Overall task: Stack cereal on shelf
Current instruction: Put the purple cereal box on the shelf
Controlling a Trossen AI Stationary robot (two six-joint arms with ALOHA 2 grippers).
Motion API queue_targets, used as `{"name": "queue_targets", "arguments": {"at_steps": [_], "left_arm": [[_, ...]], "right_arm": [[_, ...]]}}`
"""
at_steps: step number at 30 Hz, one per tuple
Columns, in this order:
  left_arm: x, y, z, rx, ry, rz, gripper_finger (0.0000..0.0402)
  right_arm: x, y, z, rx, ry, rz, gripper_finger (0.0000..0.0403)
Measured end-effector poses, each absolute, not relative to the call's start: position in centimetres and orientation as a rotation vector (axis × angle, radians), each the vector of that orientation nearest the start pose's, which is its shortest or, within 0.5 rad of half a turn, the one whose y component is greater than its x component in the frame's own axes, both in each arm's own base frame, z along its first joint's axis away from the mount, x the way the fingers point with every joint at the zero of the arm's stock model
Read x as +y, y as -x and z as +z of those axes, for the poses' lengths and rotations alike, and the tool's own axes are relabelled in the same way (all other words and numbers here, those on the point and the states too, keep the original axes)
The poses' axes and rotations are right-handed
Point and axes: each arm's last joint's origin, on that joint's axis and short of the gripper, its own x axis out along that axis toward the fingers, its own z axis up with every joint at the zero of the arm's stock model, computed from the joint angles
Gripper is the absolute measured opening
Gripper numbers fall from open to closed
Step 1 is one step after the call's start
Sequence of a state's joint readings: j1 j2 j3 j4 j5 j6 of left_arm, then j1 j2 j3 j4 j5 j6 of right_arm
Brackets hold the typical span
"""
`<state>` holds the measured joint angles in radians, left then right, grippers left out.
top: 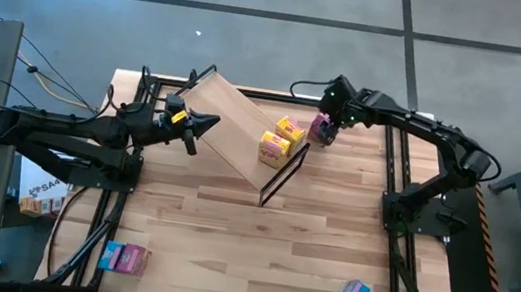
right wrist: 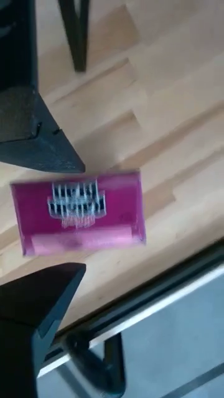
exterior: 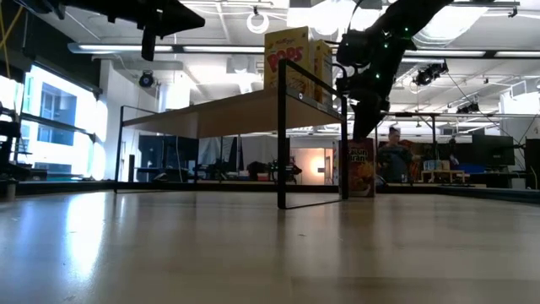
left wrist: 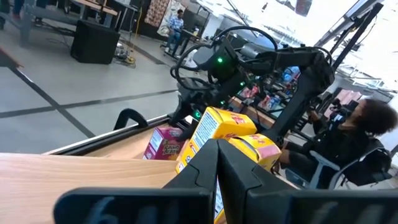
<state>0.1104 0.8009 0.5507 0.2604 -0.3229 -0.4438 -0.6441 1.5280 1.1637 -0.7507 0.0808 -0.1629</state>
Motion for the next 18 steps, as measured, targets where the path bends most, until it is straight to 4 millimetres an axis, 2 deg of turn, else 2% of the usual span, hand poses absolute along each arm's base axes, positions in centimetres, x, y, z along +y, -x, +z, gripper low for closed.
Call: {"name": "queue_targets", "arguments": {"at_steps": [3,12,18], "left_arm": [[2.9,-18.2,29.1,-0.108,0.446,0.424,0.0001],[2.9,-18.2,29.2,-0.106,0.473,0.391,0.0001],[2.9,-18.2,29.2,-0.11,0.494,0.39,0.0001]], "right_arm": [[-18.4,-23.9,24.9,1.134,-0.198,-0.582,0.023],[-18.6,-23.8,25.0,1.111,-0.197,-0.499,0.0284],[-19.4,-24.5,22.9,1.151,-0.264,-0.431,0.0291]]}}
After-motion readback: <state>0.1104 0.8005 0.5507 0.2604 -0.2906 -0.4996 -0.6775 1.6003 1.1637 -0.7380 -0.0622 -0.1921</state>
